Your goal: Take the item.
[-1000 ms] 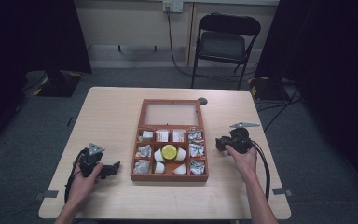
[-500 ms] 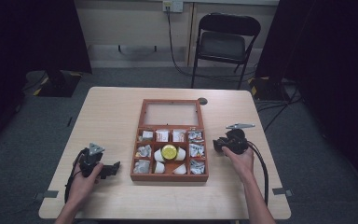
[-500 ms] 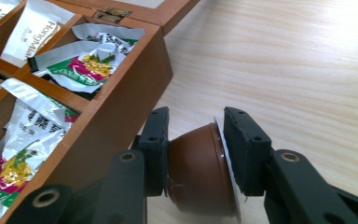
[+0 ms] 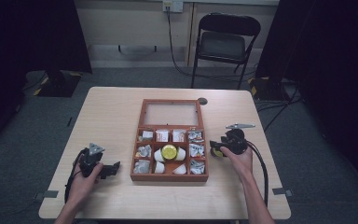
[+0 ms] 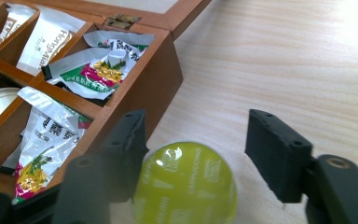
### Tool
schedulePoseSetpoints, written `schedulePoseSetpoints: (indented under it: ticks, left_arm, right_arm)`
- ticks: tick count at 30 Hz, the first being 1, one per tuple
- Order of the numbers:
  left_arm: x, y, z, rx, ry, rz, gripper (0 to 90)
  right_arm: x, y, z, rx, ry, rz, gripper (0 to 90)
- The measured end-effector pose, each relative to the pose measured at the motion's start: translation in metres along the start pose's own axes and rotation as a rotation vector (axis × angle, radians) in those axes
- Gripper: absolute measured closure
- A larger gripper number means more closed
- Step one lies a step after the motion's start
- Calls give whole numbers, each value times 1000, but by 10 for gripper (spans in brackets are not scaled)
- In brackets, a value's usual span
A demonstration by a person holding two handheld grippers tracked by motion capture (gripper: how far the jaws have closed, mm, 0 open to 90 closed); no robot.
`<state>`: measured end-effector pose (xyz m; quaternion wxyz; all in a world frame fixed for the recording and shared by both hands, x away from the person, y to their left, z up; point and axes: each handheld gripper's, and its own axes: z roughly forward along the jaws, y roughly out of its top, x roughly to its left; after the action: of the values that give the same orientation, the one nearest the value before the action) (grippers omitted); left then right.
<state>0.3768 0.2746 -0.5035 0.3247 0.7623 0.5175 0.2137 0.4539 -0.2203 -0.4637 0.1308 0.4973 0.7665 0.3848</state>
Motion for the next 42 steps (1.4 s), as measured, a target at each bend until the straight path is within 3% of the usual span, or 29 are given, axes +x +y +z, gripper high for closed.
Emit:
schedulePoseSetpoints:
  ticks: [12,18,29,38,42]
  left_arm:
    - [0,0,0,0,0,0,0]
    - [0,0,0,0,0,0,0]
    - [0,-1,0,-2,0,-3,0]
    - [0,-1,-1,3,-4,6,0]
    - [0,-1,-2,1,-5,5,0]
  right_arm:
    - [0,2,-17,-49,-5,27,222]
    - [2,-4,-28,-63,-15,27,207]
    - [-1,-24,-66,-73,-52,30,166]
    - [-12,-44,-83,-53,-81,60,146]
    - [-17,-57,-83,-12,-120,66,150]
